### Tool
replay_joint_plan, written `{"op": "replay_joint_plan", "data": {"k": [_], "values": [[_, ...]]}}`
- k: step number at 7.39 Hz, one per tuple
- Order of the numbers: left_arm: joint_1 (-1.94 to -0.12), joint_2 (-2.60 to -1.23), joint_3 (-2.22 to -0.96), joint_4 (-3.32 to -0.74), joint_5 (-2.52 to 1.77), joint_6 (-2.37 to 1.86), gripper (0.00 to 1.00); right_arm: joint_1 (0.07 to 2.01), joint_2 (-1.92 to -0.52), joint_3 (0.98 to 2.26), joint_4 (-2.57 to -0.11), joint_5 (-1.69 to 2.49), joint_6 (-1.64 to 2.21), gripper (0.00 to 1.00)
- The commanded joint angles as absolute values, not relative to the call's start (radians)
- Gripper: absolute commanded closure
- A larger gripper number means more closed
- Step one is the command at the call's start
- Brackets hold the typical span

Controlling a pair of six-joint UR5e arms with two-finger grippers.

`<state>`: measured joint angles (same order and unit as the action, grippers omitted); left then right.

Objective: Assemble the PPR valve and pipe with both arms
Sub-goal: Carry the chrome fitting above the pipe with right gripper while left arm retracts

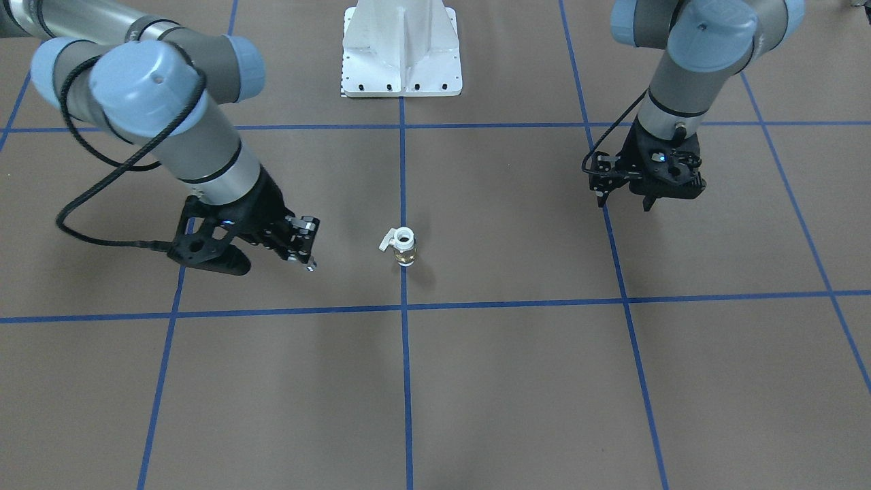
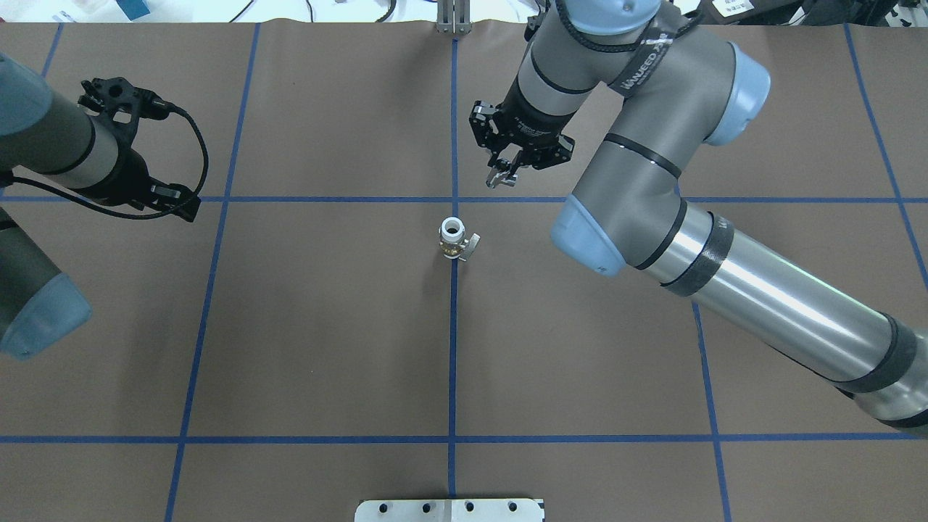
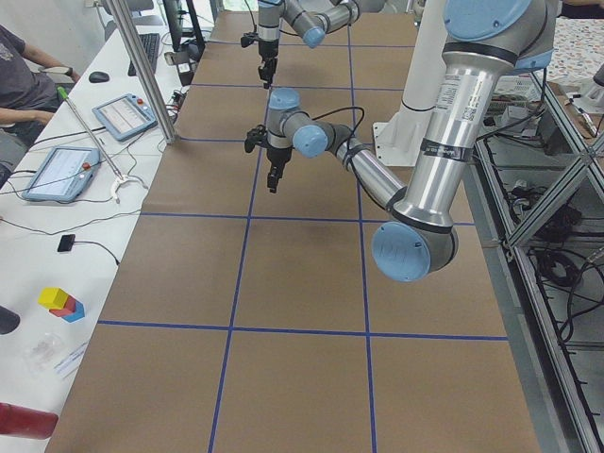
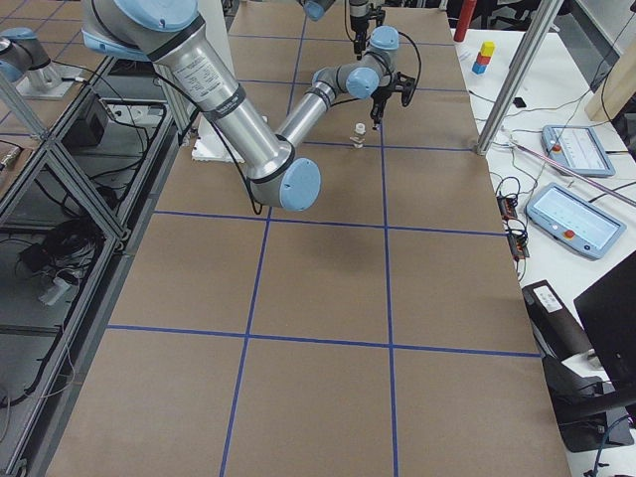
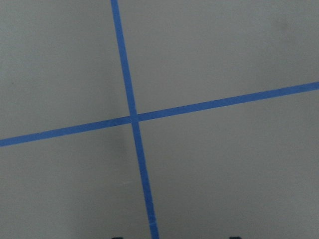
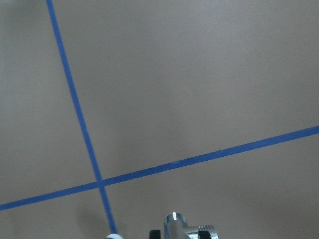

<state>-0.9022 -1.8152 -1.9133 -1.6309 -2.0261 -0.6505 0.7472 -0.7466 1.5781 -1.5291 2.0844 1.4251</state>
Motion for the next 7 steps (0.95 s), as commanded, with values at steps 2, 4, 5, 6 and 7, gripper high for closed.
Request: {"op": "replay_joint_plan", "data": {"k": [2,4,5,6,7], "values": [[-1.058,-1.781,-1.838,-1.674,-2.167,-0.439,0.23,0.671,-0.649,1.474,-1.557,2.022,1.450,1.00],[-1.071,-1.782,-1.829,-1.674,-2.181,-0.420,0.15,0.667,-0.650,1.497,-1.609,2.019,1.448,1.00],[-1.072,-1.782,-1.829,-1.674,-2.186,-0.422,0.15,0.667,-0.652,1.500,-1.615,2.019,1.448,1.00],[-1.074,-1.786,-1.829,-1.674,-2.186,-0.428,0.15,0.664,-0.661,1.500,-1.615,2.014,1.448,1.00],[-1.072,-1.789,-1.829,-1.674,-2.186,-0.431,0.15,0.655,-0.652,1.497,-1.615,2.013,1.450,1.00]]}}
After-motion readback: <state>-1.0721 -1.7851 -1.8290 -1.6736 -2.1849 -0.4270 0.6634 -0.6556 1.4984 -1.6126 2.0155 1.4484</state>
